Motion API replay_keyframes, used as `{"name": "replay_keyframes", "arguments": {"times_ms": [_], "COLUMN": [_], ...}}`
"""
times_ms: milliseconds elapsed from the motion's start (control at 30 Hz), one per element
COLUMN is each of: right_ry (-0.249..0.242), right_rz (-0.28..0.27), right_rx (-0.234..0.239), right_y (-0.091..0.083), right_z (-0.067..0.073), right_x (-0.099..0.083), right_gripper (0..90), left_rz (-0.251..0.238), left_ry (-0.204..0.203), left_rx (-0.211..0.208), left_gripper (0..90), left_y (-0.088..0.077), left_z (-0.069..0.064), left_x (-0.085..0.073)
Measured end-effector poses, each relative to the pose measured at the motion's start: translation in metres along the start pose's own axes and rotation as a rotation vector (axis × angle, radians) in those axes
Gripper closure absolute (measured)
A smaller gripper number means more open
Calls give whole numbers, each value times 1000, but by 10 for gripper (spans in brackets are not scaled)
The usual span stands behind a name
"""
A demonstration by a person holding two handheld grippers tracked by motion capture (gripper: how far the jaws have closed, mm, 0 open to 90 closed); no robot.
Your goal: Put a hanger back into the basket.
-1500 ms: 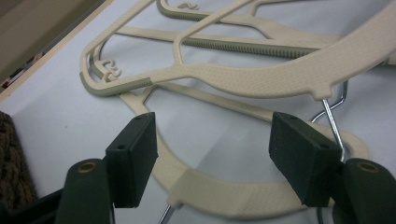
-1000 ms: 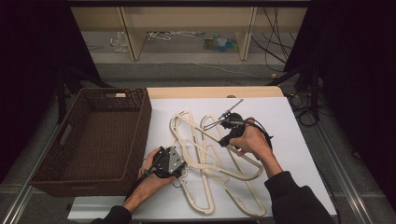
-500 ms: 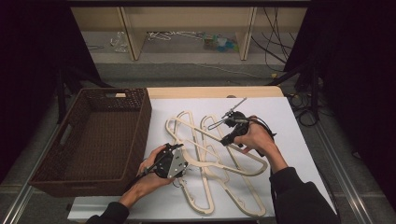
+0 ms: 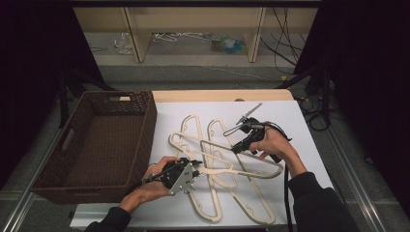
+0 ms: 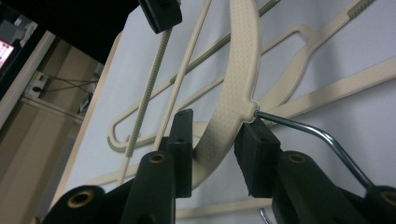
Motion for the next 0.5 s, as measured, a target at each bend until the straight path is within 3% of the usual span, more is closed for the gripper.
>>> {"name": "replay_keyframes", "arguments": {"times_ms": [33,67,100,200,233,300,433,500], "right_ry": [-6,-2,-2,3,1,2,39,47], "right_rz": [0,0,-4,7,13,17,10,-3], "right_rx": [5,4,17,13,17,27,66,64], "right_y": [1,1,3,3,4,4,11,10], "right_z": [-1,-2,-3,-5,-7,-8,-14,-15], "right_x": [-1,-2,-3,-5,-6,-8,-13,-14], "right_gripper": [787,786,785,782,778,777,753,728], "left_rz": [17,17,15,-15,-26,-36,-30,-35], "left_ry": [60,60,101,113,145,155,246,249], "left_rx": [0,0,4,21,53,59,86,85], "left_gripper": [700,715,725,750,778,794,848,853], "left_y": [-1,-1,-1,-1,-5,-7,-9,-8], "left_z": [1,1,0,0,4,7,18,19], "left_x": [4,4,7,10,14,17,29,31]}}
Point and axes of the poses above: each handheld gripper's, and its own axes: y roughly forward along the jaws, x roughly out of its top, z roughly to its left, the point moved 1 cm from there along y, roughly forward along the jaws, and after that the axes turned 6 degrees about z, right-handed, at the moved point
